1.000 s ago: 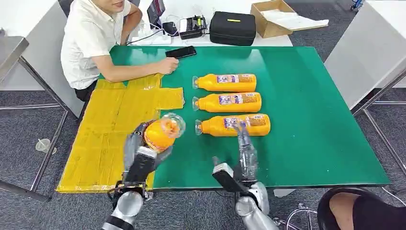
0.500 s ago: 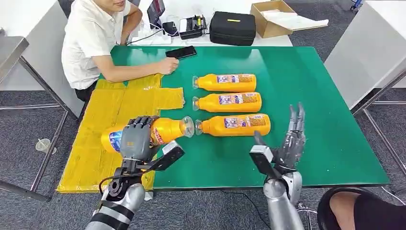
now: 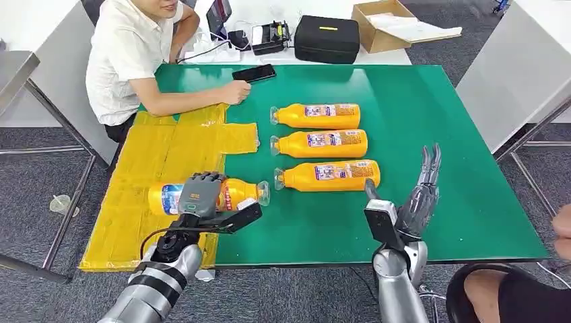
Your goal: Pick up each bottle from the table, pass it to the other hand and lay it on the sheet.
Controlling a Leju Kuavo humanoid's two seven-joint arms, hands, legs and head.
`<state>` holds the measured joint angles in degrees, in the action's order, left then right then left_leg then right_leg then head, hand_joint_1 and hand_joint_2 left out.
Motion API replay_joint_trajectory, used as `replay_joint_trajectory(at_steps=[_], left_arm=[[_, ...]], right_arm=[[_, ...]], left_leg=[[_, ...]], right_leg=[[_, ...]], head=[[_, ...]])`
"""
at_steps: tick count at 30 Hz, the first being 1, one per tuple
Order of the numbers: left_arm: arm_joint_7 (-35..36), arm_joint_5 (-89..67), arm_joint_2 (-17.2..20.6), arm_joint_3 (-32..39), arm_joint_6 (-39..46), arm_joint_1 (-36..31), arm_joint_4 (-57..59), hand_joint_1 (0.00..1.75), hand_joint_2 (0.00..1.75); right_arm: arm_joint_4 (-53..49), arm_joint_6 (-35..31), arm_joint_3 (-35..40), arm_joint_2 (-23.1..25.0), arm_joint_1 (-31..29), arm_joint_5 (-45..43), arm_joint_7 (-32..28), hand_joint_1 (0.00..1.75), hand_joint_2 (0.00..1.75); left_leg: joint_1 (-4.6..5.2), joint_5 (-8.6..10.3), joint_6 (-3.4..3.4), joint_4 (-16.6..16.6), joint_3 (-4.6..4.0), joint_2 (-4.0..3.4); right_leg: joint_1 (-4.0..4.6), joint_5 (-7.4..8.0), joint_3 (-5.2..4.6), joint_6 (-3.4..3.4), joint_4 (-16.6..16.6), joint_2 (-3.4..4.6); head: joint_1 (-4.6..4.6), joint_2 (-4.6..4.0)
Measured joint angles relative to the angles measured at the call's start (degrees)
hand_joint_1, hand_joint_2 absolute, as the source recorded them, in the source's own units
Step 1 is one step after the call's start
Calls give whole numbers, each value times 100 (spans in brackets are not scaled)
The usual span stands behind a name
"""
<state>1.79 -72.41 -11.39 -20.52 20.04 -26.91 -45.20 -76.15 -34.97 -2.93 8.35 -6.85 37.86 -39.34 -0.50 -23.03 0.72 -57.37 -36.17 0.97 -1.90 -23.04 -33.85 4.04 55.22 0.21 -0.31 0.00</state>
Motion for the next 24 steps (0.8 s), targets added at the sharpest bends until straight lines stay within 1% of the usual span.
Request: replay_joint_trajectory(at_steps=[7, 11, 12, 13, 14, 15, 16, 19, 22, 24], left_arm=[[0, 0, 7, 0, -18, -52, 135, 175, 175], [-54, 93, 39, 4, -314, -225, 471, 175, 175], [-105, 171, 55, 29, -363, -278, 593, 169, 175], [-125, 221, 63, 70, -405, -325, 717, 147, 175], [-136, 247, 72, 96, -437, -369, 829, 101, 175], [-136, 295, 83, 107, -472, -433, 918, 9, 175], [-136, 335, 94, 127, -487, -493, 1014, 0, 175], [-122, 448, 118, 267, -602, -601, 1224, 0, 175], [-179, 680, 140, 405, -1229, -809, 1432, 0, 175], [-205, 708, 162, 450, -1436, -901, 1534, 0, 175]], right_arm=[[0, 6, 2, 0, 0, -17, -2, 0, 175], [20, 87, 87, 0, -15, -308, -46, 0, 175], [31, 101, 131, 0, -17, -370, -46, 0, 175], [42, 112, 182, 0, -17, -424, -48, 0, 175], [57, 118, 223, 0, -19, -464, -48, 0, 175], [70, 122, 258, 0, -20, -498, -48, 0, 175], [83, 122, 304, 0, -20, -529, -50, 0, 175], [118, 153, 367, 0, -20, -603, -52, 0, 175], [164, 304, 389, -15, -22, -748, -52, 0, 175], [199, 332, 420, -28, -25, -881, -52, 0, 175]], left_leg=[[0, 0, 0, 0, 0, 1], [0, 1, 0, 1, 0, 1], [0, 1, 0, 1, 0, 0], [-1, 2, -1, 1, 0, 1], [-1, 2, -1, 1, 0, 2], [-1, 2, -1, 1, 0, 8], [-1, 2, -1, 1, 2, 12], [-1, 1, -2, 2, 6, 11], [-1, 1, -2, 3, 21, 17], [-1, 1, -2, 4, 30, 18]], right_leg=[[0, 0, 0, 0, 0, 0], [1, 1, 2, 0, 1, 0], [1, 1, 2, 0, 1, 0], [1, 1, 1, 0, 1, 0], [1, 1, 2, 0, 1, -1], [1, 0, 5, 0, 1, -2], [1, 0, 9, 0, 1, -4], [1, 0, 10, -1, 1, -1], [1, -2, 30, -2, 1, -5], [1, -2, 41, -2, 1, -4]], head=[[0, 0], [-2, 0], [0, 0], [-2, 0], [0, 0], [-2, 0], [2, 0], [0, 0], [0, 0], [0, 0]])
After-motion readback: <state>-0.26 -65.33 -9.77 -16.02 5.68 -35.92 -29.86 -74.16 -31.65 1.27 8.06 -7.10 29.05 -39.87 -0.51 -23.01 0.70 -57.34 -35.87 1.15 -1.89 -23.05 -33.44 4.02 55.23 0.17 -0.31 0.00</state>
